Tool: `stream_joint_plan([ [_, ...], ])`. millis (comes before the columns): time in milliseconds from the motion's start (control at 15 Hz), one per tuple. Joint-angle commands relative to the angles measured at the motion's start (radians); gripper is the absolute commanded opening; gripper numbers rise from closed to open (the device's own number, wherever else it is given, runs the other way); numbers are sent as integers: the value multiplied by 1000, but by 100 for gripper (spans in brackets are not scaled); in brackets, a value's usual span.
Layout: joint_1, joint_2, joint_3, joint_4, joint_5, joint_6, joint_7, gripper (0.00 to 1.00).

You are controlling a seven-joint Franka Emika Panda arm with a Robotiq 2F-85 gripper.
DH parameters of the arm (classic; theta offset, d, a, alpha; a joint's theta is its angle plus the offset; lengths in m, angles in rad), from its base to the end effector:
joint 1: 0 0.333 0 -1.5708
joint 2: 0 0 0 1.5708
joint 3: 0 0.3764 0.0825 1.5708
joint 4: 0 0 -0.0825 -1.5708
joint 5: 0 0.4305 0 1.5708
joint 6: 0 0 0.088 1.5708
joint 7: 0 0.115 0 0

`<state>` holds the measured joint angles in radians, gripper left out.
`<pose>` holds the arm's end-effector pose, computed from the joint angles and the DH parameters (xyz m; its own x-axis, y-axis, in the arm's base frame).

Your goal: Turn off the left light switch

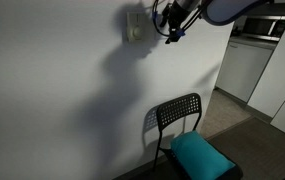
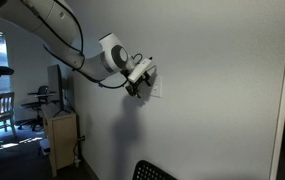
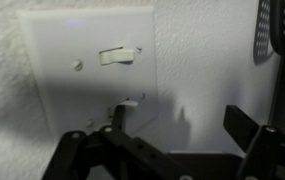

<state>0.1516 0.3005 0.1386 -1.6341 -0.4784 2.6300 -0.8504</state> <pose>0.7312 0.2136 0.5602 0.0853 0.9933 0.0780 0.7182 -0.1156 0.6862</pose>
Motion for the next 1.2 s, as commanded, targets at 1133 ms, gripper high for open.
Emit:
stream_joint_plan([
  [1133, 3, -95, -5, -69, 4, -225, -12, 100],
])
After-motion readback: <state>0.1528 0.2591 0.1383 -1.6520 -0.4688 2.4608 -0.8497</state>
